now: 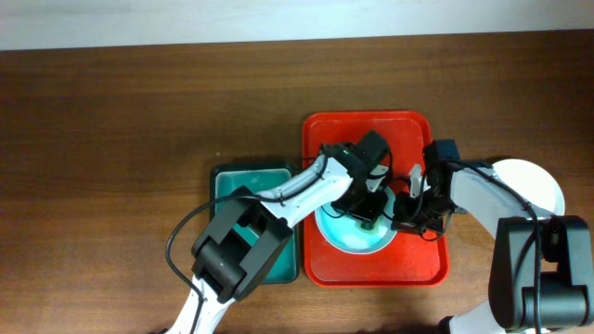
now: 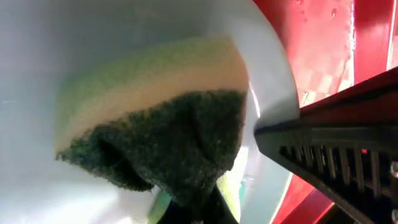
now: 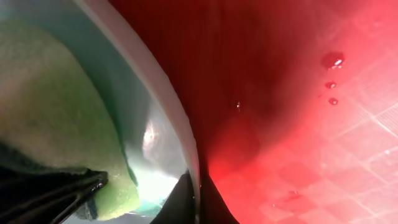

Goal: Clean dirty plates on tray and stack at the side
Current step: 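Grasp the sponge with the left gripper and scrub the last plate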

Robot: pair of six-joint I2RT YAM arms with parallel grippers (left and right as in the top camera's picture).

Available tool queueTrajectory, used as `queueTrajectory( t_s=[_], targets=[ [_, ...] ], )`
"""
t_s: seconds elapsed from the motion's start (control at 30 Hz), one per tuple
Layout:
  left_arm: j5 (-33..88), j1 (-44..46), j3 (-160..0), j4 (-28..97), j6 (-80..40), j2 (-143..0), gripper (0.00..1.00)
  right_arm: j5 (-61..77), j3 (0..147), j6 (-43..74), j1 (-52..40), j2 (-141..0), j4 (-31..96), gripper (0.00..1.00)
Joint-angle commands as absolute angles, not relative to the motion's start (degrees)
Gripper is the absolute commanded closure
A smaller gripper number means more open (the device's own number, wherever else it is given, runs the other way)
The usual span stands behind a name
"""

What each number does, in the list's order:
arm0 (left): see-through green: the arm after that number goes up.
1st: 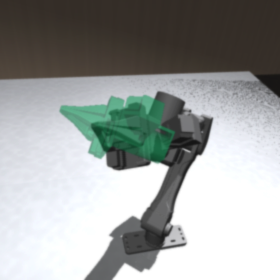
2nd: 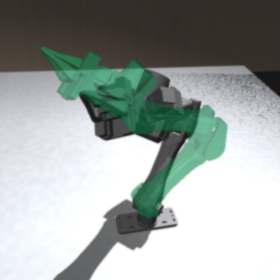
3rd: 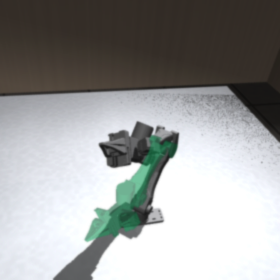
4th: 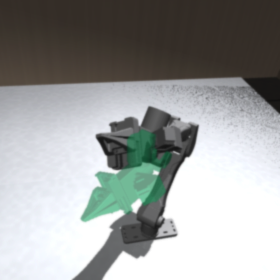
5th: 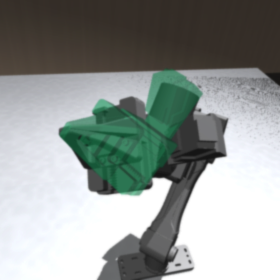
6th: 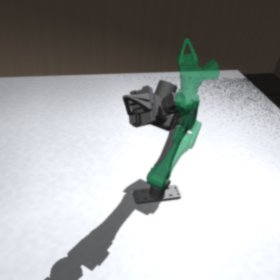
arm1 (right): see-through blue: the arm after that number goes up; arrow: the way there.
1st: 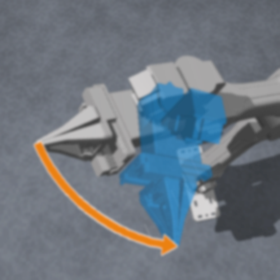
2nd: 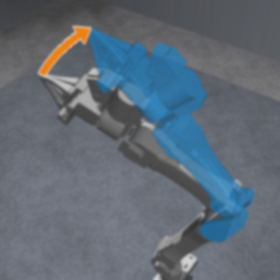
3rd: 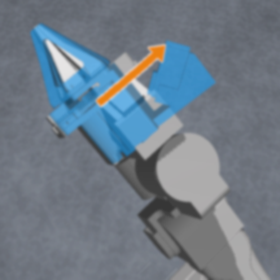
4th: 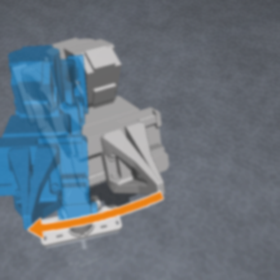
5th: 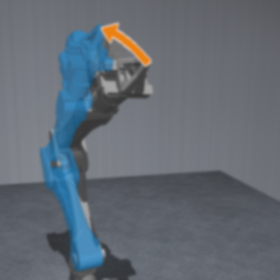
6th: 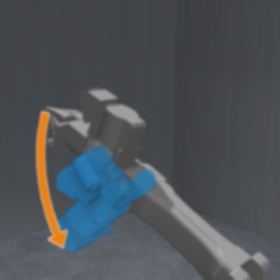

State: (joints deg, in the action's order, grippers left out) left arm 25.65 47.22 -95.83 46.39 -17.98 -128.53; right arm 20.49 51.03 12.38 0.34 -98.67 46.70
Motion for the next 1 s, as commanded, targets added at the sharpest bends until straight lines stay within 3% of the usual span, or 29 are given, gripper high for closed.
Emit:
queueTrajectory(
  t_s=[0.0,0.17,0.27,0.47,0.53,0.63,0.73,0.9,0.97],
  targets=[
    [25.91,47.0,-94.78,50.46,-15.7,-130.76,1.0,13.26,48.42,12.47,0.05,-101.62,46.68,0.96],
    [-8.23,44.31,-94.94,61.69,-18.04,-130.47,1.0,13.28,48.42,12.47,0.05,-101.62,46.68,0.95],
    [-16.99,43.11,-94.94,62.13,-22.04,-130.47,1.0,13.28,48.42,12.47,0.05,-101.62,46.7,0.95],
    [0.75,42.63,-103.66,68.27,-22.7,-127.98,1.0,13.26,48.42,12.45,0.05,-101.62,47.24,0.95],
    [-1.45,42.17,-109.03,75.44,-22.7,-121.01,1.0,13.26,48.42,12.45,0.05,-101.62,47.42,0.95],
    [-15.31,39.66,-109.56,82.7,-22.74,-108.29,1.0,13.26,48.42,12.45,0.05,-101.62,47.31,0.95],
    [-17.8,33.54,-105.91,88.31,-25.1,-106.54,1.0,13.21,48.42,12.45,0.05,-101.62,47.09,0.95],
    [1.06,24.12,-74.22,63.79,-26.59,-106.54,1.0,13.21,48.42,12.45,0.05,-101.62,47.05,0.95],
    [2.85,21.89,-68.79,58.96,-26.59,-106.54,1.0,12.99,48.42,12.45,0.05,-101.62,46.52,0.96]
  ],
)
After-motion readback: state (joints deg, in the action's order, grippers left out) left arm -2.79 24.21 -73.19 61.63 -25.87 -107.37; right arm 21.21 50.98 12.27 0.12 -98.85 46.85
